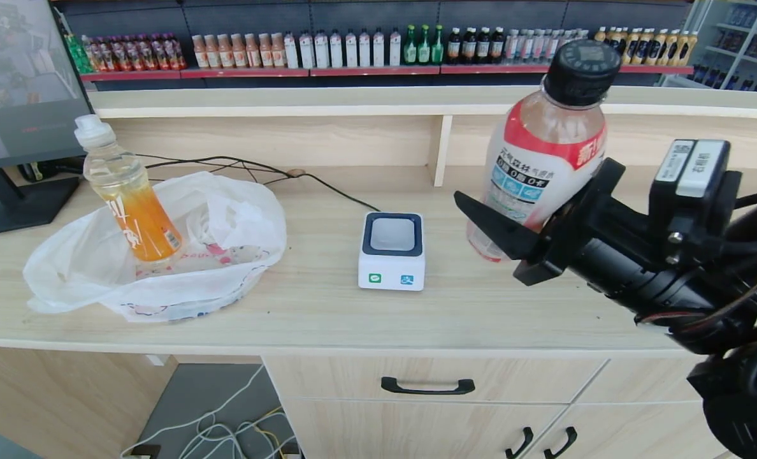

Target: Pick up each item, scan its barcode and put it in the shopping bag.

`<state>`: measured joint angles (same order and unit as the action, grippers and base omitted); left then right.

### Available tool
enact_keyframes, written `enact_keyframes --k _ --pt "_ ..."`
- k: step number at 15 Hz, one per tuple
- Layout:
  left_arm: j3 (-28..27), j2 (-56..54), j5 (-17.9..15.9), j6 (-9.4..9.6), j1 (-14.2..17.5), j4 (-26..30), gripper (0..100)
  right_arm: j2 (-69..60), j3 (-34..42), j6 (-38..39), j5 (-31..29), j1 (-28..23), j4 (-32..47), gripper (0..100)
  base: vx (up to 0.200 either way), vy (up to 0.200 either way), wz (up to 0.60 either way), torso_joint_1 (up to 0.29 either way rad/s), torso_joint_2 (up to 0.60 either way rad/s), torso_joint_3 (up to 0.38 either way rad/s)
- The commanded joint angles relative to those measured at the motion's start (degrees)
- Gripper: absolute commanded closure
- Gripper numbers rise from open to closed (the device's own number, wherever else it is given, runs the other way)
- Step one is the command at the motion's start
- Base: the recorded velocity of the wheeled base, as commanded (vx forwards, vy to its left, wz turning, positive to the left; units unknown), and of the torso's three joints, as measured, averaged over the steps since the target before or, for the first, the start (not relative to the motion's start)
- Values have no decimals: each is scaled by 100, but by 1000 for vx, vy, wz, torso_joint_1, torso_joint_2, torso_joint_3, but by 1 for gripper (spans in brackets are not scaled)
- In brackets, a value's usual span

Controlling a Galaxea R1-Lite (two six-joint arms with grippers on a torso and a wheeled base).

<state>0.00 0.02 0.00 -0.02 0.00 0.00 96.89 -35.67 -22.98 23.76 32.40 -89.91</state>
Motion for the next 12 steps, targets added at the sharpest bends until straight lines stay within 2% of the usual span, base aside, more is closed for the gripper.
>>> enact_keyframes --k 1,3,5,6,8,12 --pt "0 -2 0 -6 0 0 0 -575 420 399 -179 12 -9 100 0 0 0 0 0 0" --pt "0 -2 0 2 0 0 0 -715 1009 1252 -574 12 -9 100 0 0 0 0 0 0" --pt "0 -2 0 2 0 0 0 -786 1607 1858 -601 -76 -9 100 0 0 0 0 0 0" --pt "0 -2 0 2 0 0 0 -812 1844 1982 -601 -314 -9 100 0 0 0 0 0 0" --pt "0 -2 0 2 0 0 0 -838 2073 2025 -601 -349 -9 100 0 0 0 0 0 0" --pt "0 -2 0 2 0 0 0 -830 1994 2043 -601 -349 -9 100 0 0 0 0 0 0"
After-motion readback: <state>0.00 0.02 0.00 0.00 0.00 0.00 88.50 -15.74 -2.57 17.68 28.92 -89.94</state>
